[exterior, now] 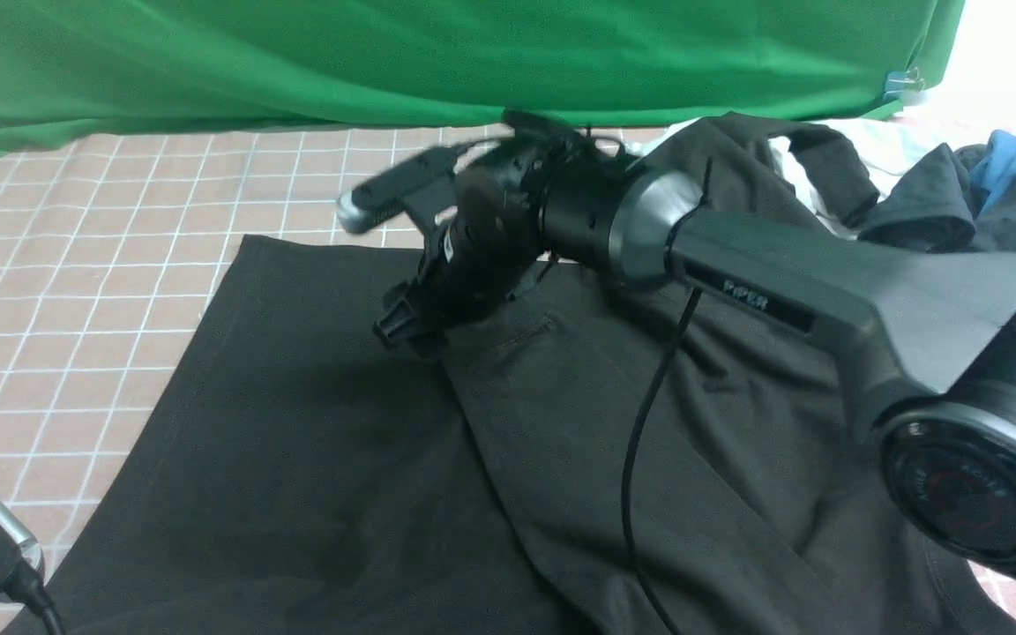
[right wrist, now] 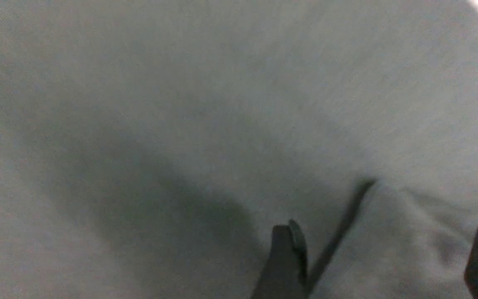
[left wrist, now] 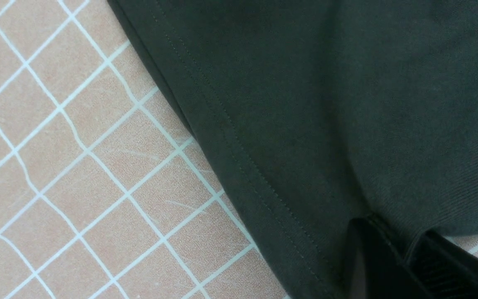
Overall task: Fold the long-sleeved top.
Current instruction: Use the right arm to drag and place the cuff at thecentered position on the left edge of the fabric
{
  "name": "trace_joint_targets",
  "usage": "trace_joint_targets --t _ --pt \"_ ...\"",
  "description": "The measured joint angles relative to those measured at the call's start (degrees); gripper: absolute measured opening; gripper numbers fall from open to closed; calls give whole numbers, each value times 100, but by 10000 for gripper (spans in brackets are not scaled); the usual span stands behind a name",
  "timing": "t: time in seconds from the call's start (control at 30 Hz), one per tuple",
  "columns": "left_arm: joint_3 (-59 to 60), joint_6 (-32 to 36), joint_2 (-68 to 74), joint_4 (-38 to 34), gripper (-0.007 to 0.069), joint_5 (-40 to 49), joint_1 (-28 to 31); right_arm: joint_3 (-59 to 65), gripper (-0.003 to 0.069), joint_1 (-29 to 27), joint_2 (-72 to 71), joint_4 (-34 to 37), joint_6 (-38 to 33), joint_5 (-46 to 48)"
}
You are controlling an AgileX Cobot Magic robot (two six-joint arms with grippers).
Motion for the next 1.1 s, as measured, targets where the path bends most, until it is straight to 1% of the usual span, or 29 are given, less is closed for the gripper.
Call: trace_joint_targets --t 0.2,0.37,0.63,0.7,0.73,0.8,0.83,0.87,0.93,0.97,1.1 --pt "0 0 0 0 37 -29 0 5 495 22 -25 -2 68 158" --pt "0 0 0 0 37 -34 0 63 422 22 222 14 63 175" --pt "0 0 0 0 37 -39 0 63 398 56 237 4 25 162" --pt "0 0 0 0 37 -39 0 63 363 62 237 4 -61 162" --pt "0 0 0 0 37 -39 0 63 323 69 237 11 -138 168" --pt "0 0 0 0 37 -39 0 63 269 72 237 15 -240 176" --pt "0 0 0 -1 37 -39 0 63 183 78 237 28 -425 196" --pt "0 0 0 -1 37 -39 0 63 128 78 229 43 -503 196" --pt "0 0 0 -1 37 -39 0 63 76 78 183 59 -598 266" --pt "0 0 0 -1 37 -39 0 63 64 78 145 59 -632 318" --pt "0 0 -45 -1 37 -39 0 70 60 78 -120 88 -723 644"
